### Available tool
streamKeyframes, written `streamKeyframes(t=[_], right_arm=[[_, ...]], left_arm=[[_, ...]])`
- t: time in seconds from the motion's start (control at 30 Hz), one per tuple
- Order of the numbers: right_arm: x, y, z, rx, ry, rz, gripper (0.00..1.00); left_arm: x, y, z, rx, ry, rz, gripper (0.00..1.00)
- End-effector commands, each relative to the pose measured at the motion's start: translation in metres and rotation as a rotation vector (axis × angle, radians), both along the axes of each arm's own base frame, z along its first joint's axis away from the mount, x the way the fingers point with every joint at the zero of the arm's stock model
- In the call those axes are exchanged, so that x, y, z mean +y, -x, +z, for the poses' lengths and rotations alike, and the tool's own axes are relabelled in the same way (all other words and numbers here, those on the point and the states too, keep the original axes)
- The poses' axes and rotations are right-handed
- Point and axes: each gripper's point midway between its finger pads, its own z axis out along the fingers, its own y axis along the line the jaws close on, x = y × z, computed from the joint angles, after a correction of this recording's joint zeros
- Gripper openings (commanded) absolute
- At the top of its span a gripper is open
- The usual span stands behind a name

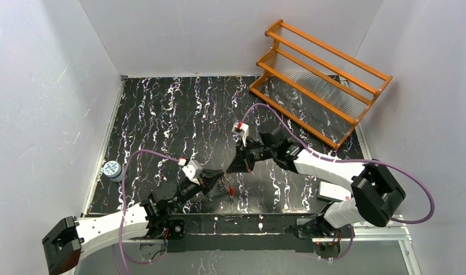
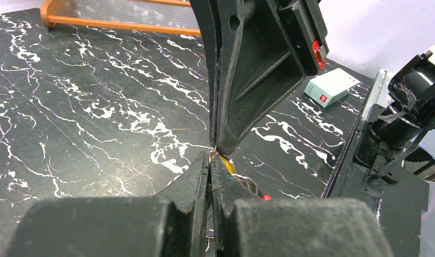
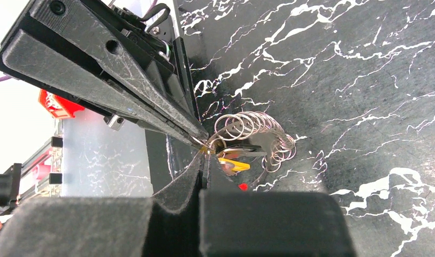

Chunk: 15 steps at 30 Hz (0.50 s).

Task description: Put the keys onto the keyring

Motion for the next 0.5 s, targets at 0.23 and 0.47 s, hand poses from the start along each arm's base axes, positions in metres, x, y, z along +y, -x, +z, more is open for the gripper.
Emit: streamKeyframes(t=[0.23, 0.47], right_arm=[[0.0150, -0.0121, 0.0325, -0.081, -0.093, 0.011, 0.01], [0.0165, -0.0160, 0.0266, -0.071, -0.075, -0.004, 0.01]], left_arm=[[-0.0021, 0.0020, 0.0096, -0.015, 0.036, -0.013, 0.00], [-0.0026, 0.0022, 0.0103, -0.015, 0.038, -0.015, 0.00]])
